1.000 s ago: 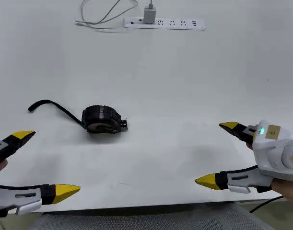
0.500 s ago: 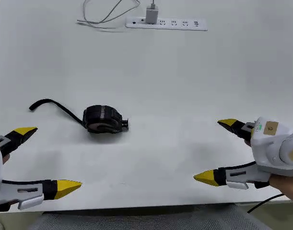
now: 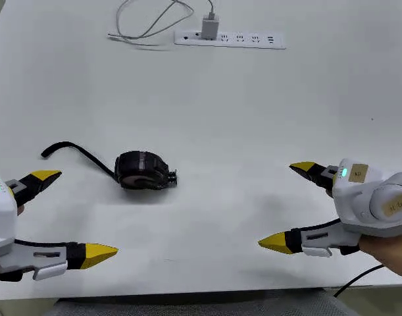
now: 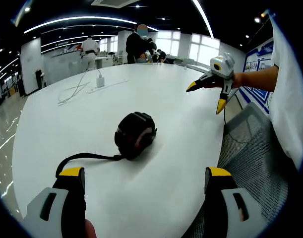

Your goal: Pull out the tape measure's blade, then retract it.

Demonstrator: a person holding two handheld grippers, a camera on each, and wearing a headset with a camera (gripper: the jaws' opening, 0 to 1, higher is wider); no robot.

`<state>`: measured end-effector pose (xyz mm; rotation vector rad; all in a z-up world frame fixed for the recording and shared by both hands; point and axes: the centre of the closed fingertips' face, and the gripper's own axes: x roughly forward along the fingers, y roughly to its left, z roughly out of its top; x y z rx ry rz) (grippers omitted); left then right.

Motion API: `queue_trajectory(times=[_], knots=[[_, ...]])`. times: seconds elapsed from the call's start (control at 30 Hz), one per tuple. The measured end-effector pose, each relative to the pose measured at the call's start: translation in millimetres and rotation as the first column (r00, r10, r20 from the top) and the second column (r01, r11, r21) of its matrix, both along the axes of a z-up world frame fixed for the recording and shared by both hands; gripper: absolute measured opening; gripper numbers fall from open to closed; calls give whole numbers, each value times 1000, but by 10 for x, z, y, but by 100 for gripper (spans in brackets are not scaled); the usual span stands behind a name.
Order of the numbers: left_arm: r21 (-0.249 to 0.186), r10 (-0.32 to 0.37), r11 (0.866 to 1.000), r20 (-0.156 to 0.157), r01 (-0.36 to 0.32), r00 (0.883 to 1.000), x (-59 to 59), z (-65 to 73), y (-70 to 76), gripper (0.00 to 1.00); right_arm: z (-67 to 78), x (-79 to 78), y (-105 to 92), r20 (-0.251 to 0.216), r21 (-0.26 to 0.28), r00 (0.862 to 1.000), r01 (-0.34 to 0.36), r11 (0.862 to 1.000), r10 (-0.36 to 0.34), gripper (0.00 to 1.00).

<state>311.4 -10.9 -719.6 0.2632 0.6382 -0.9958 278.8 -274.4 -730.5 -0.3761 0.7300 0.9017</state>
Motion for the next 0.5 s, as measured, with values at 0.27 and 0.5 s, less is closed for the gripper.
queue_trajectory(times=[0.27,0.5], knots=[[10,-44,999,4,43,999,70,-37,-102,99,-19,69,56,-4,-6,1000,-28,1000,28,89],[17,-83,996,5,83,997,145,-62,-184,99,-29,158,115,-2,-6,999,-54,999,54,89]])
